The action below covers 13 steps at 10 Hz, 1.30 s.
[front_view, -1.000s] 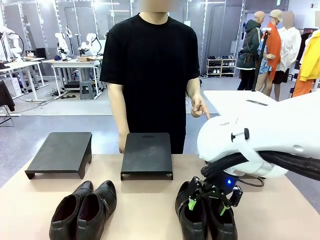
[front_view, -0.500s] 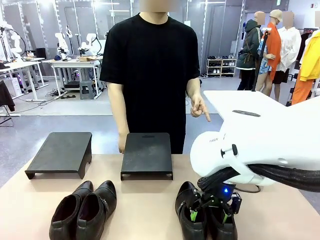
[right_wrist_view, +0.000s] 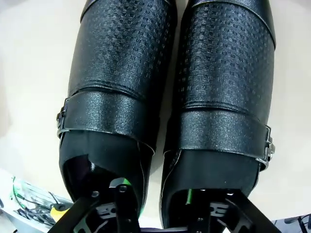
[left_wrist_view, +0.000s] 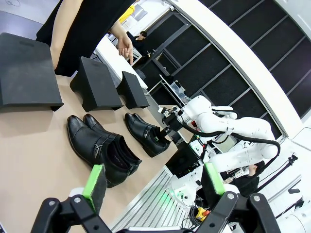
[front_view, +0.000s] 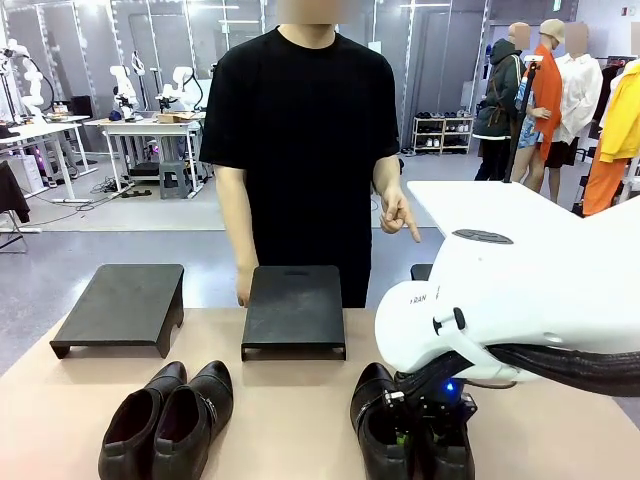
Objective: Place the shoes on the stand as instructed by the person.
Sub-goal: Pick up one pair of Shoes and place it on the Shoes Stand indicated by the person.
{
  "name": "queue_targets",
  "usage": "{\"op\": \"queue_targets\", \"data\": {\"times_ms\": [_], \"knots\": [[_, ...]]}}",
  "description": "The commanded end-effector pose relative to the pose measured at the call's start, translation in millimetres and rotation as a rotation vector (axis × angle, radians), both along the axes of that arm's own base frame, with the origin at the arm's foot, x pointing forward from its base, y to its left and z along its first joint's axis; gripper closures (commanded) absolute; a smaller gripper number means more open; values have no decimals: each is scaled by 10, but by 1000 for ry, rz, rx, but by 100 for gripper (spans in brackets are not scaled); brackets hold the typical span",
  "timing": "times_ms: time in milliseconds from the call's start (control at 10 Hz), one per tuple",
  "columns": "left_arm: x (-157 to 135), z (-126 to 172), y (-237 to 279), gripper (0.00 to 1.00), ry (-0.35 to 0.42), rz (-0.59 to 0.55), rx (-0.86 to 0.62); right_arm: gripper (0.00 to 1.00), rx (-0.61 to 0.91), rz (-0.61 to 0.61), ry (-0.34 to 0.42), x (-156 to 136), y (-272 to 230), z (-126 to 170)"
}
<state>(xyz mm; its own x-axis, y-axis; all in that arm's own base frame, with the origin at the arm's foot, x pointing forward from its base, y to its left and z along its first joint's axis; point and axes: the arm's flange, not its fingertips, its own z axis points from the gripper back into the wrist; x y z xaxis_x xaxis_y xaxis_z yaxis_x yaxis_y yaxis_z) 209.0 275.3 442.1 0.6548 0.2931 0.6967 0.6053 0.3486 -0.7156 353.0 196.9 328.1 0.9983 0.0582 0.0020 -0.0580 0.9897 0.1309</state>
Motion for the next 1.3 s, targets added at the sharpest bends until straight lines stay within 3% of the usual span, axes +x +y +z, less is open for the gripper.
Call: {"op": "queue_targets", "data": {"times_ms": [0,500,800,1200], "knots": [[-6,24,21,0,-17,-4,-9,97,-41,-29,-15,62,55,-41],[-6,24,21,0,-17,-4,-9,100,-59,-36,-22,53,-9,87],[-6,24,21,0,-17,-4,-9,100,-74,16,-99,-69,-337,705],[-6,24,21,0,-17,-4,-9,100,-11,126,-175,-109,-1282,1432]]}}
